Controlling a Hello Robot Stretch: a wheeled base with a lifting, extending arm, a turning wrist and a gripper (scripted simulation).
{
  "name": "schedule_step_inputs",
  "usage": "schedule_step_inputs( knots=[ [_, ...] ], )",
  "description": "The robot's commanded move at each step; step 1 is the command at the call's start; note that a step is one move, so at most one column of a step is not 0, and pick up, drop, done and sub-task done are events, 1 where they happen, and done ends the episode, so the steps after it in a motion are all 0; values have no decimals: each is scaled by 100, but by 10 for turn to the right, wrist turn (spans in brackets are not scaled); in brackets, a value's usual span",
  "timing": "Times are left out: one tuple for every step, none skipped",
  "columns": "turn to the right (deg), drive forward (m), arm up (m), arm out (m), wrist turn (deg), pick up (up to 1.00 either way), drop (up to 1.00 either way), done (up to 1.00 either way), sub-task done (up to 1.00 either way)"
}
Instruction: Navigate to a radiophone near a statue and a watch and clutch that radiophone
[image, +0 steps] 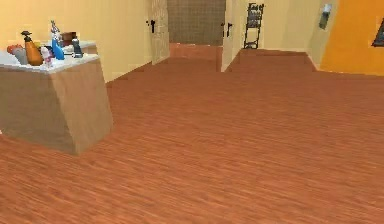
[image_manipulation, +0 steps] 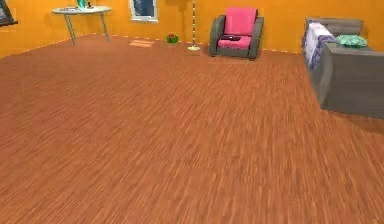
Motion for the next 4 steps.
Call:
schedule_step_inputs(
  knots=[
    [0,100,0,0,0,0,0,0,0],
    [0,100,0,0,0,0,0,0,0],
    [0,100,0,0,0,0,0,0,0],
    [30,0,0,0,0,0,0,0,0]
  ],
)
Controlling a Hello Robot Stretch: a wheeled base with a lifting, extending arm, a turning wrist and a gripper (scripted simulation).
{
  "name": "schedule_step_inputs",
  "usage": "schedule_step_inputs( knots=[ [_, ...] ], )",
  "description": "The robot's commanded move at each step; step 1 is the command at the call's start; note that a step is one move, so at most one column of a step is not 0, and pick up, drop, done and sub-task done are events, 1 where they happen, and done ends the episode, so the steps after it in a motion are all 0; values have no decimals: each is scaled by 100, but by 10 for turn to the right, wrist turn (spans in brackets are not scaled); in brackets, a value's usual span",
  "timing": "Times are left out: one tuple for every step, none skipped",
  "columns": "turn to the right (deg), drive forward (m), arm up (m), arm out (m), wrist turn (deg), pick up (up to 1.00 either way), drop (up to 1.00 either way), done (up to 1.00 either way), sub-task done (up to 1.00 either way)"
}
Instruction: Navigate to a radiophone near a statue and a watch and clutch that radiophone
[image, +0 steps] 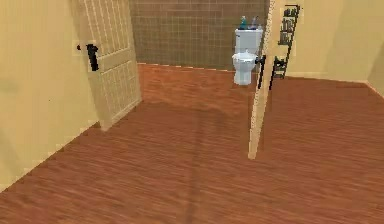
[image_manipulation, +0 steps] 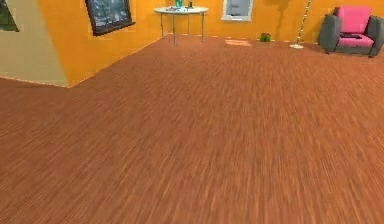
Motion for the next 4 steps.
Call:
schedule_step_inputs(
  knots=[
    [0,100,0,0,0,0,0,0,0],
    [0,100,0,0,0,0,0,0,0],
    [0,100,0,0,0,0,0,0,0],
    [240,0,0,0,0,0,0,0,0]
  ],
)
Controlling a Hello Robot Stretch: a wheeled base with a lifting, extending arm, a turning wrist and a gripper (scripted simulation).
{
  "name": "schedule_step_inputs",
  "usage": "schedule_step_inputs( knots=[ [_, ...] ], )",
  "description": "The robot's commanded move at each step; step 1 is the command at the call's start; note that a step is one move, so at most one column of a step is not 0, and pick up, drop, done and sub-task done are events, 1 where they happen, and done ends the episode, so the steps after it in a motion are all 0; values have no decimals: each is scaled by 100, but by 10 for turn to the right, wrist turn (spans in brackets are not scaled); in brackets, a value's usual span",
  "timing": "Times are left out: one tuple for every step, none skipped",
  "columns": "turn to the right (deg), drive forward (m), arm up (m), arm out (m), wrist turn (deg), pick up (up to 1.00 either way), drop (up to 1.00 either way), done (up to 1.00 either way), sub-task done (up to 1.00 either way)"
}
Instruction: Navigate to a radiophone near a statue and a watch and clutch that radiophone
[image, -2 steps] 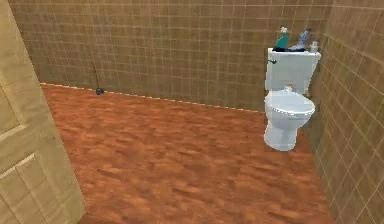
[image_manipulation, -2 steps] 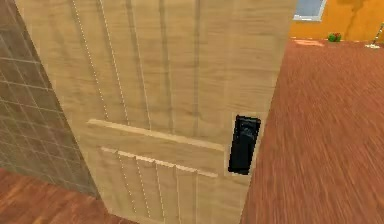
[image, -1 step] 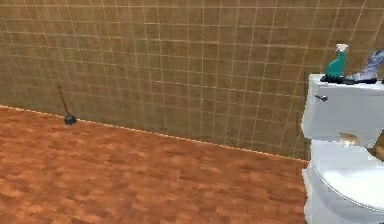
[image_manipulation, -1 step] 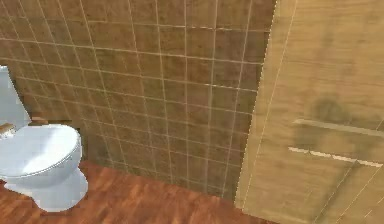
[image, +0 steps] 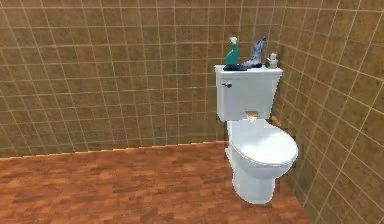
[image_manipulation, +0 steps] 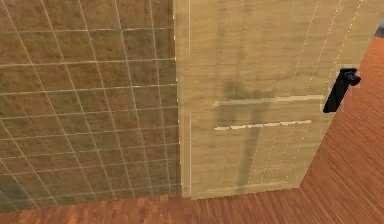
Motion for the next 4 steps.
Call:
schedule_step_inputs(
  knots=[
    [0,5,0,0,0,0,0,0,0],
    [-450,0,0,0,0,0,0,0,0],
    [-30,0,0,0,0,0,0,0,0],
    [0,65,0,0,0,0,0,0,0]
  ],
)
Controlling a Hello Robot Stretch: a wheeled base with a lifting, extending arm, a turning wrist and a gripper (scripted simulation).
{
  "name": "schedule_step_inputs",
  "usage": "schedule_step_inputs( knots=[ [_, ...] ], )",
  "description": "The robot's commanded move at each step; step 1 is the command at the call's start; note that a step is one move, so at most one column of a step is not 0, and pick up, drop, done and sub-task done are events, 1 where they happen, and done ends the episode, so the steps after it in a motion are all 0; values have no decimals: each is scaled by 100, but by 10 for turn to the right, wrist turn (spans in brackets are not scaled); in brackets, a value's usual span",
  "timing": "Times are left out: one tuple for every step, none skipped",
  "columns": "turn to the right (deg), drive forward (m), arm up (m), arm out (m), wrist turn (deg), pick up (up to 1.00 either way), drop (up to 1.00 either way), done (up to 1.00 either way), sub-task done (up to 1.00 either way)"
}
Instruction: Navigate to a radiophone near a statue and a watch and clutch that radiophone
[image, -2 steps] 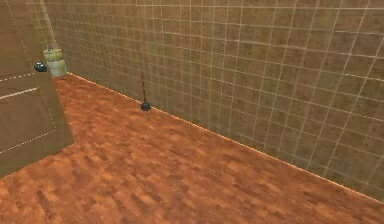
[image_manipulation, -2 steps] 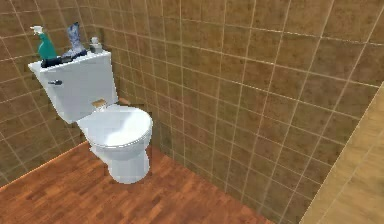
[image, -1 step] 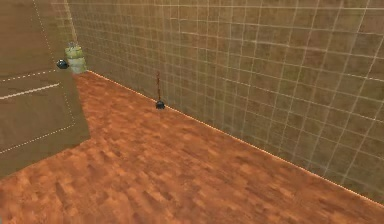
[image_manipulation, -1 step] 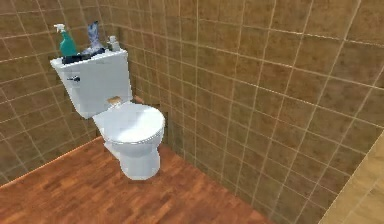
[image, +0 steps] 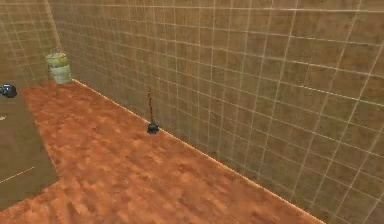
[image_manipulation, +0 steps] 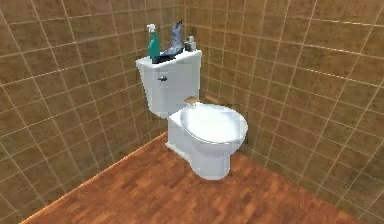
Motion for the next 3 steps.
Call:
schedule_step_inputs(
  knots=[
    [-240,0,0,0,0,0,0,0,0],
    [0,100,0,0,0,0,0,0,0],
    [0,45,0,0,0,0,0,0,0]
  ],
)
